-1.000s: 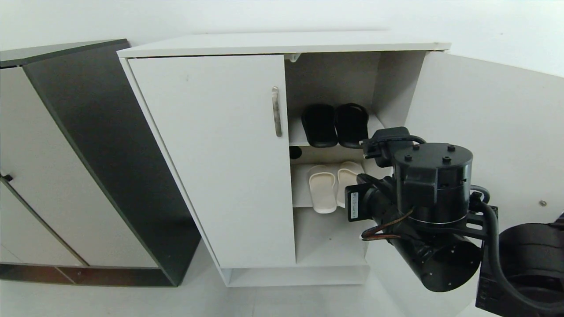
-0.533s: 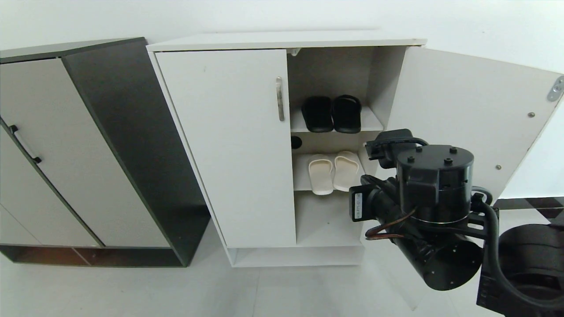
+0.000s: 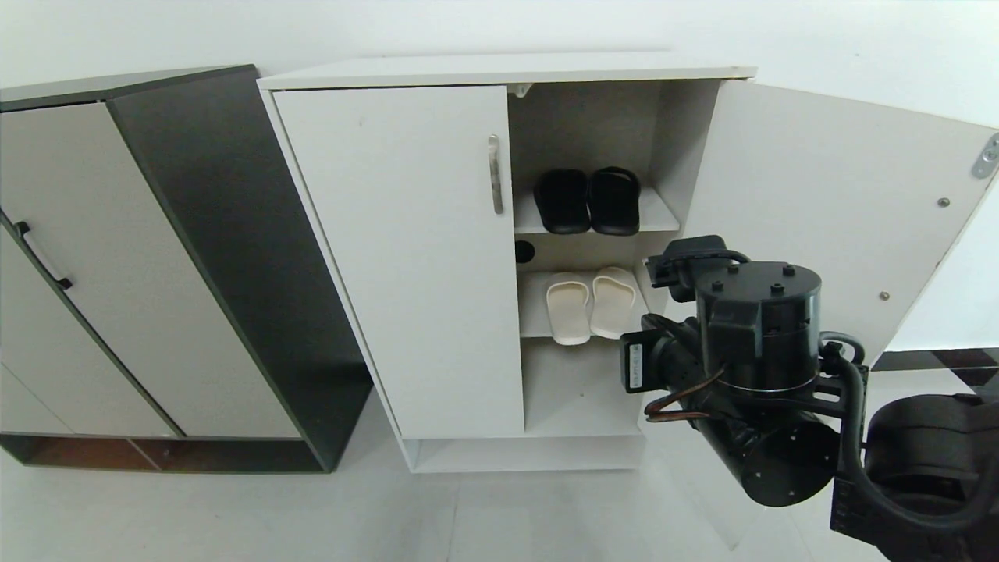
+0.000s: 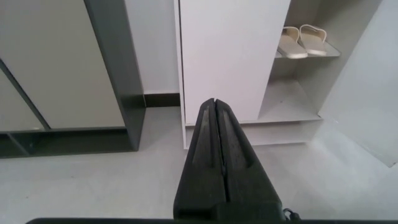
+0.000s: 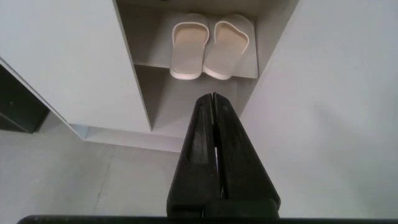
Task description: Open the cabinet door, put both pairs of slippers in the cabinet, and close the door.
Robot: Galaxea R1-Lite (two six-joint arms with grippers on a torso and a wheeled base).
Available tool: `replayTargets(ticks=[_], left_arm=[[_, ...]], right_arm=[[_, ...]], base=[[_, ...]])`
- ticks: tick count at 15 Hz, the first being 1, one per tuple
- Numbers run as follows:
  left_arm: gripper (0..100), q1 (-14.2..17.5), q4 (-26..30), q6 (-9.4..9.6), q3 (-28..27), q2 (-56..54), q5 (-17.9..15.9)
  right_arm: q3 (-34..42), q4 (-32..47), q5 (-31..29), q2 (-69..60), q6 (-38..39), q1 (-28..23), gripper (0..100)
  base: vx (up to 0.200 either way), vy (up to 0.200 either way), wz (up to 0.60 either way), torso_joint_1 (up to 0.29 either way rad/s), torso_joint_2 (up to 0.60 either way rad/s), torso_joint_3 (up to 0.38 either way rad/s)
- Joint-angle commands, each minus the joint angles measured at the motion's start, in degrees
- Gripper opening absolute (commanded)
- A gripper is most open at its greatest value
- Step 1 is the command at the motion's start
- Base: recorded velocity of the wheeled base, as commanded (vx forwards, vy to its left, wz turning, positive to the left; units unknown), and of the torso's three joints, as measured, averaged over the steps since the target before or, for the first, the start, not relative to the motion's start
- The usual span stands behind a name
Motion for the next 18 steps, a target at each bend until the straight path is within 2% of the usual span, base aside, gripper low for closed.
replayTargets(ticks=[1,11,15,18], left_arm=[[0,0.00,-0.02,0.01,0.00,0.07,-0.02],[0,0.00,-0.02,-0.08,0.00,0.07,-0.02],[0,0.00,-0.02,-0.08,0.00,0.07,-0.02],[0,0.00,-0.02,-0.08,0.00,0.07,-0.02]], right_arm=[[-0.08,-0.02,0.00,0.51,0.04,-0.09,0],[0.01,-0.02,0.00,0.59,-0.05,-0.18,0],[0.01,-0.02,0.00,0.68,-0.14,-0.18,0],[-0.25,-0.02,0.00,0.68,-0.23,-0.18,0]], base=[[0.000,0.000,0.00,0.000,0.00,0.000],[0.000,0.000,0.00,0.000,0.00,0.000],[0.000,0.000,0.00,0.023,-0.23,-0.307],[0.000,0.000,0.00,0.062,-0.55,-0.359]])
